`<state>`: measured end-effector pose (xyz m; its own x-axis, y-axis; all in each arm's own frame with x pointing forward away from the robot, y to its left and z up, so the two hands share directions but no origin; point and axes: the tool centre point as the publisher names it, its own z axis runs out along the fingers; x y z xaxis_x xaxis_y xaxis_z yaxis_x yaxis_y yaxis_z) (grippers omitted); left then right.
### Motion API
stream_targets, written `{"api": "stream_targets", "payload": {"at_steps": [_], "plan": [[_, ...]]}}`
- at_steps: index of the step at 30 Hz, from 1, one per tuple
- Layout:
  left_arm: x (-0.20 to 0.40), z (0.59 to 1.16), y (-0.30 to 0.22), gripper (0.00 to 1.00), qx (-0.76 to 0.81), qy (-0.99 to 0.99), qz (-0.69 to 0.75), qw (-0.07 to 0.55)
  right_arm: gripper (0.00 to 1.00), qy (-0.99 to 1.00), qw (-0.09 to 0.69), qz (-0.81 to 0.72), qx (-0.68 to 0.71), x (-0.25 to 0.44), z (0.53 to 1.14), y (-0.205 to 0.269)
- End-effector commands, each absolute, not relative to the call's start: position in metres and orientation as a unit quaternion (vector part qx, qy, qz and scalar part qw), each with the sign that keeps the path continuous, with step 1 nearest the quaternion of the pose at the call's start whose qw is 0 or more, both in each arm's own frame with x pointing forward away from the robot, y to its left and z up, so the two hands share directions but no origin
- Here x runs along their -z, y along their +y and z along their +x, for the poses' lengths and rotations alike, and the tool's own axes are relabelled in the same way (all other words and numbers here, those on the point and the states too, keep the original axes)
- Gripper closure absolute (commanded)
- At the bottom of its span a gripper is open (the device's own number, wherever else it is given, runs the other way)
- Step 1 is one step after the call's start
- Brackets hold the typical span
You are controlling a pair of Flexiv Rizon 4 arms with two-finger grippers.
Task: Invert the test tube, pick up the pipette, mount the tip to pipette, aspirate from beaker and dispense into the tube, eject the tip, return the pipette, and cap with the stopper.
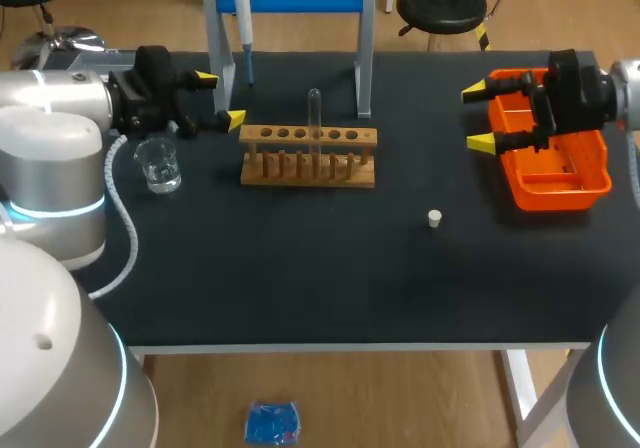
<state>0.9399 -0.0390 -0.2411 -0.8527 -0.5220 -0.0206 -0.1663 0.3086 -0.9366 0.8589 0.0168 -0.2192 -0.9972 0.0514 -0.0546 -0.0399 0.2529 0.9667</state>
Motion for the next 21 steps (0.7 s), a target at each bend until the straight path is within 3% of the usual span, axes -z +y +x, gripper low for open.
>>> {"api": "stream_targets", "payload": {"at_steps": [1, 9, 21], "plan": [[0.242, 0.941, -0.038, 0.00, 0.547, 0.792, -0.216, 0.162, 0.00, 0.791, 0.037, 0.003, -0.611, 0.219, 0.859, 0.017], [0.242, 0.941, -0.038, 0.00, 0.547, 0.792, -0.216, 0.162, 0.00, 0.791, 0.037, 0.003, -0.611, 0.219, 0.859, 0.017], [0.242, 0.941, -0.038, 0.00, 0.547, 0.792, -0.216, 0.162, 0.00, 0.796, 0.041, -0.035, -0.604, 0.210, 0.880, 0.081]]}}
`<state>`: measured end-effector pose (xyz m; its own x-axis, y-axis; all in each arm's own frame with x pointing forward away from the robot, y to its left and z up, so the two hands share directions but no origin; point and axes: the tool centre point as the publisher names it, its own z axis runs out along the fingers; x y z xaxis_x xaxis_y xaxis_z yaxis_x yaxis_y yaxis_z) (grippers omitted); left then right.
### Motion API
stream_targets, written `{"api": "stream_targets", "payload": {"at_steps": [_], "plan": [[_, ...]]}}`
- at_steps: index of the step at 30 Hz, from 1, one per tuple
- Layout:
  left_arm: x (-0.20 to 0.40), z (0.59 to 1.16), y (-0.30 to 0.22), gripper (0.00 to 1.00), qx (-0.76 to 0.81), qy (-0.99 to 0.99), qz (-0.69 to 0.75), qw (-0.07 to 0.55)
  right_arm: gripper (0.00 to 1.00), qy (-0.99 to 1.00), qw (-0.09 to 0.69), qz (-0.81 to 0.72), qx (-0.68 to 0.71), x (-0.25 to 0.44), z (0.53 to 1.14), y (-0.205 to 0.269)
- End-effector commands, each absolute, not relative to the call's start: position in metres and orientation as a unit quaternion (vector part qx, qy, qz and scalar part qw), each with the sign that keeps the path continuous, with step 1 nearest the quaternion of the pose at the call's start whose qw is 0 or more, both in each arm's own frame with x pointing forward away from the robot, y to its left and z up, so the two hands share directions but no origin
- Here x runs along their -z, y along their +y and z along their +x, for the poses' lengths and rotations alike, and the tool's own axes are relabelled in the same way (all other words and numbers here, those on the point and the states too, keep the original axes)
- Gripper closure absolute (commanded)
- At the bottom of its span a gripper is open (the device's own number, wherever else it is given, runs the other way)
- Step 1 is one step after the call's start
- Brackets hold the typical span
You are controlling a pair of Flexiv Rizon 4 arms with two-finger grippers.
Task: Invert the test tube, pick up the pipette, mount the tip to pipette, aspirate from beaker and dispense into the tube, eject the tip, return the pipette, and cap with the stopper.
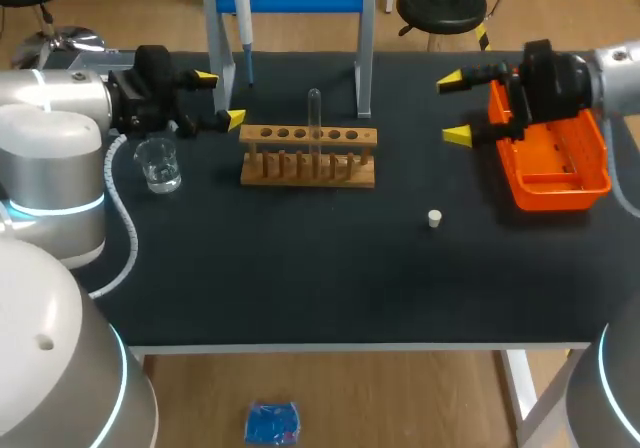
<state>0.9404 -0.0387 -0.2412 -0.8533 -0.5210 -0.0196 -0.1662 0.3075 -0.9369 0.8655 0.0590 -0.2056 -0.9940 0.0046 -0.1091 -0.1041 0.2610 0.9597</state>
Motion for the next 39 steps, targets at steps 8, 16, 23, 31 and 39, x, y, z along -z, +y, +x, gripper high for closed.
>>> {"api": "stream_targets", "payload": {"at_steps": [8, 16, 23, 31, 39], "plan": [[0.242, 0.941, -0.038, 0.00, 0.547, 0.792, -0.216, 0.162, 0.00, 0.797, 0.034, -0.042, -0.601, 0.222, 0.894, 0.129], [0.242, 0.941, -0.038, 0.00, 0.547, 0.792, -0.216, 0.162, 0.00, 0.781, 0.010, -0.044, -0.622, 0.239, 0.910, 0.170], [0.242, 0.941, -0.038, 0.00, 0.547, 0.792, -0.216, 0.162, 0.00, 0.761, -0.003, -0.052, -0.646, 0.254, 0.922, 0.201], [0.242, 0.941, -0.038, 0.00, 0.547, 0.792, -0.216, 0.162, 0.00, 0.748, -0.014, -0.056, -0.661, 0.265, 0.937, 0.224], [0.242, 0.941, -0.038, 0.00, 0.547, 0.792, -0.216, 0.162, 0.00, 0.726, -0.035, -0.048, -0.685, 0.270, 0.946, 0.233]]}}
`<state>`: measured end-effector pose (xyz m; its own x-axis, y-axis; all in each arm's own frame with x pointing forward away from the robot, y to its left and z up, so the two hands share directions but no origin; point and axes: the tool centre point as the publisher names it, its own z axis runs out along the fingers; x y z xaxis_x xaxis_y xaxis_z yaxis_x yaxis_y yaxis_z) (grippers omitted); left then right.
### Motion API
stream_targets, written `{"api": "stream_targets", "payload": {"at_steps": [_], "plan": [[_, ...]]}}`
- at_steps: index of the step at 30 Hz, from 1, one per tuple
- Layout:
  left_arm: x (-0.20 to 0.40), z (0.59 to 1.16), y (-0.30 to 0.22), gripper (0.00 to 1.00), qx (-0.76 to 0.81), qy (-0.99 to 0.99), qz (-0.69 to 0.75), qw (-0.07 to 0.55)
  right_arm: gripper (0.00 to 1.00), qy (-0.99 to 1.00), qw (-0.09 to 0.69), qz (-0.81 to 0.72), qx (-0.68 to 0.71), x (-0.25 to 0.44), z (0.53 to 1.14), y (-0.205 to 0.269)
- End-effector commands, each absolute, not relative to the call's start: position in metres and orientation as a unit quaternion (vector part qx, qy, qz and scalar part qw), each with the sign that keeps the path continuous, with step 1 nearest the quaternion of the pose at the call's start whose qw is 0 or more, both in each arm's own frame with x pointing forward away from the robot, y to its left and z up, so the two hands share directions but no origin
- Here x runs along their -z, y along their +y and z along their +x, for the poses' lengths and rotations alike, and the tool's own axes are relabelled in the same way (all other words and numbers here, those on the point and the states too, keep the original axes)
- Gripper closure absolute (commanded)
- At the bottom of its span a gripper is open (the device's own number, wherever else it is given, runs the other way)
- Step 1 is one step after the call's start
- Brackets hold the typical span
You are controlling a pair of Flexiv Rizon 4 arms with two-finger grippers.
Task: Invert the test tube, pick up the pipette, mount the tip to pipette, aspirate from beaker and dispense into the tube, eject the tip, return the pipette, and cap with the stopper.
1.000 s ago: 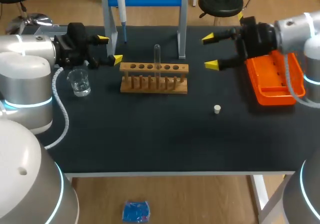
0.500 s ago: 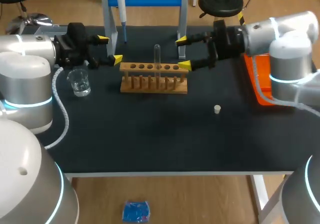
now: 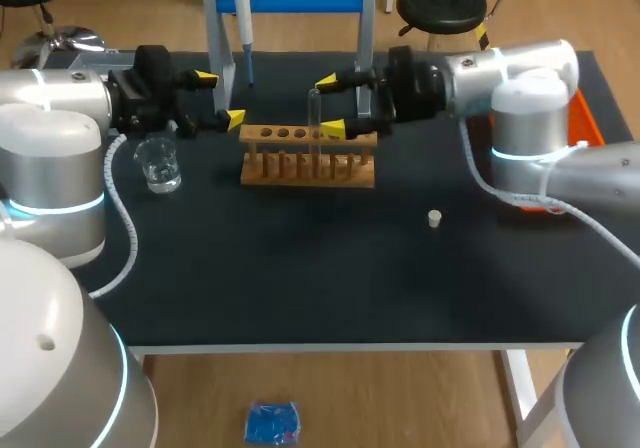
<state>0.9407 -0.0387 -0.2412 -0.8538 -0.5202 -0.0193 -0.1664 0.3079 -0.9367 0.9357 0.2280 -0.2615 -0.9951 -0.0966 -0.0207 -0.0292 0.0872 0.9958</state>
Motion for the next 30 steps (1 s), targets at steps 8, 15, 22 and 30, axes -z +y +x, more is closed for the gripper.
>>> {"api": "stream_targets", "payload": {"at_steps": [8, 15, 22, 30], "plan": [[0.242, 0.941, -0.038, 0.00, 0.547, 0.792, -0.216, 0.162, 0.00, -0.717, 0.044, 0.042, 0.695, 0.275, 0.949, 0.236], [0.242, 0.941, -0.038, 0.00, 0.547, 0.792, -0.216, 0.162, 0.00, -0.712, 0.050, 0.041, 0.699, 0.278, 0.948, 0.241], [0.242, 0.941, -0.038, 0.00, 0.547, 0.792, -0.216, 0.162, 0.03, -0.700, 0.062, 0.028, 0.711, 0.280, 0.950, 0.244], [0.242, 0.941, -0.038, 0.00, 0.547, 0.792, -0.216, 0.162, 0.52, -0.699, 0.063, 0.028, 0.712, 0.281, 0.950, 0.247]]}}
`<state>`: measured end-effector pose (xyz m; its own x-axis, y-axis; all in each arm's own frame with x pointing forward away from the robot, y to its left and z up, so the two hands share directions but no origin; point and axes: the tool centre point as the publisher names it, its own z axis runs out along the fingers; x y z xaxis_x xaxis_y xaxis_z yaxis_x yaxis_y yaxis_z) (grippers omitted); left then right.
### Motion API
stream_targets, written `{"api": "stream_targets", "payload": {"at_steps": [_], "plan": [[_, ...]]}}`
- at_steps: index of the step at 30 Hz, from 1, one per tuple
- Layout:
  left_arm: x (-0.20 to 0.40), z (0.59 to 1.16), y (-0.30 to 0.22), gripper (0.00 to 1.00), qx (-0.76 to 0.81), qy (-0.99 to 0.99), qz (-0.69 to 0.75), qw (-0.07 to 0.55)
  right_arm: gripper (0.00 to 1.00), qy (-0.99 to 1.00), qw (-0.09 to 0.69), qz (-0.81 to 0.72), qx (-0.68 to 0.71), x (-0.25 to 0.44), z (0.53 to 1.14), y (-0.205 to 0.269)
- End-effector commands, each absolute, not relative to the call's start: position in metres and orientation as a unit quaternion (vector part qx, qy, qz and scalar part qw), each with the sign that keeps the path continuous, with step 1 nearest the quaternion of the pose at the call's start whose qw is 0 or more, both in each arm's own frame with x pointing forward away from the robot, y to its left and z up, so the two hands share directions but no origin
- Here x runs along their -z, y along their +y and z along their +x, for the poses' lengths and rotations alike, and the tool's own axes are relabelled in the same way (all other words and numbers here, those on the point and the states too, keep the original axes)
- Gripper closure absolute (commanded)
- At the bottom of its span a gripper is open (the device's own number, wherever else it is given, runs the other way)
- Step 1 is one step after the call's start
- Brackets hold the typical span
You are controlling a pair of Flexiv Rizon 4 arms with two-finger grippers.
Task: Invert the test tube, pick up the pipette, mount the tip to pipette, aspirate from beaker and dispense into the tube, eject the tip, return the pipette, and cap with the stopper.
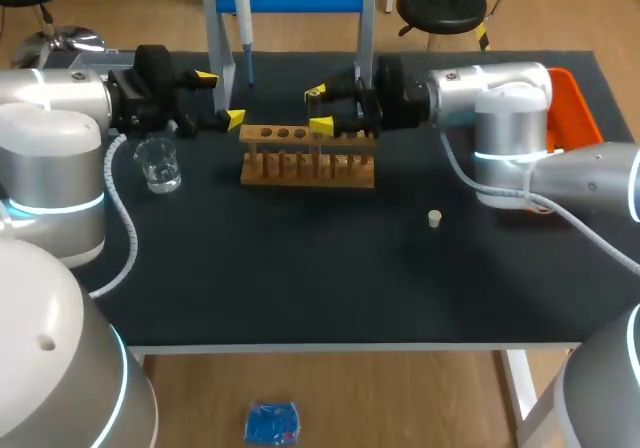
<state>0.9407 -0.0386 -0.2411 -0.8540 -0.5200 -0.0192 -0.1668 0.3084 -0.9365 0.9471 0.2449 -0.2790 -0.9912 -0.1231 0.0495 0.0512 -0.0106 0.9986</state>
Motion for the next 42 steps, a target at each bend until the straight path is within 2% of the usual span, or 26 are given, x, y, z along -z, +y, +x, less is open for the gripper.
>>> {"api": "stream_targets", "payload": {"at_steps": [1, 4, 8, 9, 11, 42], "plan": [[0.242, 0.941, -0.038, 0.00, 0.547, 0.792, -0.216, 0.162, 0.52, -0.699, 0.063, 0.028, 0.712, 0.281, 0.950, 0.247], [0.242, 0.941, -0.038, 0.00, 0.547, 0.792, -0.216, 0.162, 0.57, -0.699, 0.062, 0.029, 0.712, 0.280, 0.951, 0.248], [0.242, 0.941, -0.038, 0.00, 0.547, 0.792, -0.216, 0.162, 0.73, -0.700, 0.062, 0.030, 0.711, 0.278, 0.951, 0.248], [0.242, 0.941, -0.038, 0.00, 0.547, 0.792, -0.216, 0.162, 0.84, -0.700, 0.062, 0.031, 0.711, 0.278, 0.951, 0.248], [0.242, 0.941, -0.038, 0.00, 0.547, 0.792, -0.216, 0.162, 1.00, -0.701, 0.062, 0.033, 0.710, 0.278, 0.951, 0.248], [0.242, 0.941, -0.038, 0.00, 0.547, 0.792, -0.216, 0.162, 1.00, -0.697, 0.053, 0.035, 0.714, 0.245, 0.945, 0.242]]}}
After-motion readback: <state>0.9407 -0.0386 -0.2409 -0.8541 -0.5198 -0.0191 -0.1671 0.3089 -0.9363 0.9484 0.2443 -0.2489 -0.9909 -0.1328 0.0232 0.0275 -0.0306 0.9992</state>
